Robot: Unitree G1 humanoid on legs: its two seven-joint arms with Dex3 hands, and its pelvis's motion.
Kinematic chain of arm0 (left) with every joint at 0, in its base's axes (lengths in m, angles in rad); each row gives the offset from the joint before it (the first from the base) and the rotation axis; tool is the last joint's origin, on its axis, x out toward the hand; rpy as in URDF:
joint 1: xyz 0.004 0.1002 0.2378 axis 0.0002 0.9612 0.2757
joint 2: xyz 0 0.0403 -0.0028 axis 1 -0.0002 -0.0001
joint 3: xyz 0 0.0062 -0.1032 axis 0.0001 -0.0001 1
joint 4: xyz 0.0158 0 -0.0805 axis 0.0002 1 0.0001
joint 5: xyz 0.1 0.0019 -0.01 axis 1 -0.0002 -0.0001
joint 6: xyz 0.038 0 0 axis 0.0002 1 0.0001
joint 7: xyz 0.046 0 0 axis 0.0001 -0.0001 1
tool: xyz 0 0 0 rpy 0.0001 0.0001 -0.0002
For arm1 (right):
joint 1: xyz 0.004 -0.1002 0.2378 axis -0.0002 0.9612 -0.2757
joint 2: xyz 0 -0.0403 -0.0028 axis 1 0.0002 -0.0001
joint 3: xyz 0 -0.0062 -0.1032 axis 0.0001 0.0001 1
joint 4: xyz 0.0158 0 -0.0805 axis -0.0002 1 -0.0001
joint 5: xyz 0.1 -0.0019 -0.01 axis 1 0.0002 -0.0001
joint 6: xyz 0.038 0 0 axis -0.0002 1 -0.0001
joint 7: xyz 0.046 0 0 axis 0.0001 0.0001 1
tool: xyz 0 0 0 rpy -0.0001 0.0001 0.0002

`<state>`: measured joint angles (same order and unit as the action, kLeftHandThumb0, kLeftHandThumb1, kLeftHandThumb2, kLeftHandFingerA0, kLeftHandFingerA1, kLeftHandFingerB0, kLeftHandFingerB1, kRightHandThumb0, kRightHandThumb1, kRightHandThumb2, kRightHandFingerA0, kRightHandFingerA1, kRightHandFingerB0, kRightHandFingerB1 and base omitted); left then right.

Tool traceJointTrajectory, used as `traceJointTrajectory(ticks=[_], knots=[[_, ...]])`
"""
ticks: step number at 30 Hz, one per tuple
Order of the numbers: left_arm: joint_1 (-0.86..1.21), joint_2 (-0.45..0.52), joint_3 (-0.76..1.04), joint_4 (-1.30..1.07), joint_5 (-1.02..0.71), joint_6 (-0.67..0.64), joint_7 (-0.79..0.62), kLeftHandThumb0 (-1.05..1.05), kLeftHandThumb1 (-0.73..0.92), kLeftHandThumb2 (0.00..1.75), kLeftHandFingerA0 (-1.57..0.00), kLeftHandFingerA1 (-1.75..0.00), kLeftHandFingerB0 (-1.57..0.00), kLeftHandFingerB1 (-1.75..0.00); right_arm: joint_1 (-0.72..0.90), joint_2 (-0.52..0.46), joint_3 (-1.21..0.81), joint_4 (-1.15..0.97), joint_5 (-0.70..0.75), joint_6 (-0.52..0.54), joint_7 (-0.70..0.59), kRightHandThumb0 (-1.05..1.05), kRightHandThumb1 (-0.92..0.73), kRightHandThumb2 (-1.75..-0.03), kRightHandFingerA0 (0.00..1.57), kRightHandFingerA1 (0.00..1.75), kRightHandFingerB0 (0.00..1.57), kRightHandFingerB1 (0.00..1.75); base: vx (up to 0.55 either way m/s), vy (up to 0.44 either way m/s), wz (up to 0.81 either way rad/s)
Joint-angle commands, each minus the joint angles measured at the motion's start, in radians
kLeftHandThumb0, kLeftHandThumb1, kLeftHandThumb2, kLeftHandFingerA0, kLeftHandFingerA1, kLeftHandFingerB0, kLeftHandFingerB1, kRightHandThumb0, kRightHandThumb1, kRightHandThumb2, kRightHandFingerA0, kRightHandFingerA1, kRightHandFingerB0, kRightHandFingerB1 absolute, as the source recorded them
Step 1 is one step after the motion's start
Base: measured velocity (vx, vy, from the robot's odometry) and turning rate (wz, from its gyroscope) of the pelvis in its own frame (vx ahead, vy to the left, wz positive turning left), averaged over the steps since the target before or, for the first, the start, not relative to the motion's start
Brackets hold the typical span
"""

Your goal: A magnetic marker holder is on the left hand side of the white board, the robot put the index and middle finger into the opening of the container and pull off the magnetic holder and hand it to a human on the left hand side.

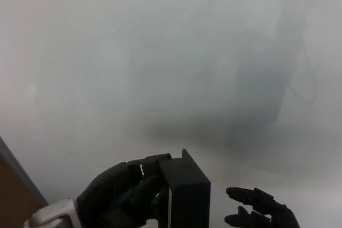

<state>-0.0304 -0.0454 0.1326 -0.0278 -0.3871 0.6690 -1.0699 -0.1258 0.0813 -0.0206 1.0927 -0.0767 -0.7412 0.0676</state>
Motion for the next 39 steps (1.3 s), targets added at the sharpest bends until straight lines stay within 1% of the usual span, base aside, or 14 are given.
traceJointTrajectory(ticks=[1,7,8,10,13,16,17,21,22,27,34,36,37,39], knots=[[0.237,-0.032,0.448,-0.266,-1.197,0.087,0.281,-0.51,0.78,0.68,-0.77,-1.63,-0.64,-1.26,-0.008,-0.024,0.000,0.022,-0.016,0.019,-0.049,-0.59,-0.80,-0.64,0.78,0.58,0.63,0.48,0.00,0.000,0.00],[0.260,0.013,0.502,-0.245,-1.263,0.088,0.322,-0.55,0.80,0.69,-0.76,-1.67,-0.60,-1.39,0.003,-0.024,-0.003,0.028,-0.007,0.018,-0.038,-0.59,-0.80,-0.64,0.78,0.59,0.64,0.49,0.00,0.000,0.00],[0.266,0.026,0.531,-0.235,-1.282,0.080,0.336,-0.56,0.77,0.70,-0.83,-1.62,-0.67,-1.29,0.003,-0.027,0.001,0.027,-0.015,0.022,-0.046,-0.60,-0.80,-0.64,0.78,0.58,0.65,0.48,0.00,0.000,0.00],[0.287,0.029,0.540,-0.244,-1.307,0.070,0.368,-0.56,0.77,0.70,-0.83,-1.62,-0.67,-1.29,0.011,-0.032,0.008,0.025,-0.027,0.023,-0.059,-0.60,-0.80,-0.64,0.78,0.58,0.65,0.48,0.00,0.000,0.00],[0.330,0.023,0.535,-0.265,-1.379,0.052,0.420,-0.57,0.81,0.64,-0.76,-1.54,-0.61,-1.16,0.009,-0.036,0.007,0.028,-0.023,0.027,-0.052,-0.60,-0.80,-0.64,0.79,0.59,0.65,0.48,0.00,0.000,0.00],[0.341,0.028,0.553,-0.265,-1.412,0.034,0.473,-0.56,0.80,0.64,-0.75,-1.53,-0.60,-1.14,-0.003,-0.040,0.018,0.031,-0.040,0.028,-0.068,-0.60,-0.81,-0.64,0.79,0.59,0.64,0.48,0.00,0.000,0.00],[0.340,0.030,0.559,-0.263,-1.413,0.032,0.482,-0.58,0.67,1.03,-0.91,-1.25,-0.73,-1.00,-0.005,-0.039,0.018,0.032,-0.040,0.030,-0.070,-0.59,-0.80,-0.64,0.79,0.58,0.64,0.48,0.00,0.000,0.00],[0.335,0.031,0.567,-0.253,-1.421,0.034,0.496,-0.56,0.67,1.04,-0.91,-1.24,-0.73,-0.98,-0.008,-0.039,0.015,0.031,-0.040,0.039,-0.080,-0.58,-0.79,-0.64,0.80,0.59,0.65,0.48,0.00,0.000,0.00],[0.335,0.032,0.565,-0.252,-1.428,0.034,0.508,-0.56,0.82,0.64,-0.74,-1.54,-0.61,-1.10,-0.009,-0.039,0.014,0.032,-0.039,0.041,-0.082,-0.58,-0.79,-0.64,0.80,0.59,0.65,0.49,0.00,0.000,0.00],[0.338,0.031,0.566,-0.255,-1.437,0.032,0.558,-0.61,0.86,0.65,-0.72,-1.58,-0.56,-1.28,-0.007,-0.048,0.013,0.038,-0.045,0.037,-0.082,-0.58,-0.80,-0.64,0.78,0.59,0.64,0.49,0.00,0.000,0.00],[0.336,0.037,0.562,-0.268,-1.454,0.025,0.597,-0.61,0.86,0.66,-0.72,-1.58,-0.55,-1.32,-0.008,-0.052,0.021,0.036,-0.063,0.043,-0.102,-0.56,-0.80,-0.64,0.79,0.59,0.63,0.49,0.00,0.000,0.00],[0.343,0.025,0.560,-0.273,-1.447,0.023,0.594,-0.62,0.84,0.70,-0.71,-1.60,-0.54,-1.35,-0.005,-0.053,0.017,0.033,-0.056,0.050,-0.091,-0.56,-0.79,-0.64,0.79,0.59,0.64,0.49,0.00,0.000,0.00],[0.343,0.018,0.557,-0.276,-1.448,0.020,0.596,-0.75,0.69,1.00,-0.84,-1.31,-0.59,-1.17,-0.006,-0.056,0.019,0.031,-0.059,0.051,-0.092,-0.55,-0.80,-0.64,0.79,0.59,0.64,0.50,0.00,0.000,0.00],[0.333,0.019,0.559,-0.267,-1.454,0.022,0.591,-0.79,0.70,0.98,-0.86,-1.36,-0.58,-1.19,-0.011,-0.061,0.025,0.032,-0.074,0.043,-0.105,-0.56,-0.81,-0.64,0.79,0.60,0.65,0.49,0.00,0.000,0.00]])
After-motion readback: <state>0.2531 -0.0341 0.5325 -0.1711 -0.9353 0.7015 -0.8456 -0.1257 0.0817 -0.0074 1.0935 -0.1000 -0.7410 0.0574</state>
